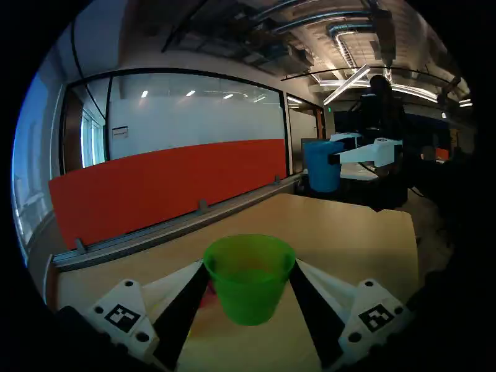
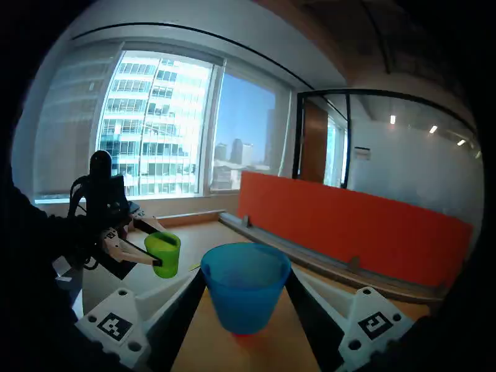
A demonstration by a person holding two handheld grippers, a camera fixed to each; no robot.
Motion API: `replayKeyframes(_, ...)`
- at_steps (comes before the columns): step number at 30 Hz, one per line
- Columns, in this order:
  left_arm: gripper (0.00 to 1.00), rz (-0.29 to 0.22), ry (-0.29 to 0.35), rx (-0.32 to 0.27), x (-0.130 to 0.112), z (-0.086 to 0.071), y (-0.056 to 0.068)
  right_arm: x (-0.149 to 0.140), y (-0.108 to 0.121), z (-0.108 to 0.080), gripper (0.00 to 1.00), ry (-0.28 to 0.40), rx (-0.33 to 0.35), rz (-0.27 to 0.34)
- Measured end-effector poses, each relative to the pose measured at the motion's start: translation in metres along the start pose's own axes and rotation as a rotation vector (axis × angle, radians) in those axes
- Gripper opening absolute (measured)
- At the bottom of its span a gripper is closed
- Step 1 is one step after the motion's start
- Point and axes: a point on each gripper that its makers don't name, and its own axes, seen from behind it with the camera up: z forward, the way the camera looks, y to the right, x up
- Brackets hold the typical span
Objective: Pour water
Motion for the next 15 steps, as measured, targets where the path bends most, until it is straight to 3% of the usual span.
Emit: replayKeyframes(15, 0.86, 0.005, -0.150, -0.026, -0.056, 0.022, 0.000, -0.065, 0.001, 0.018, 0.91, -0.119, 0.031, -0.007)
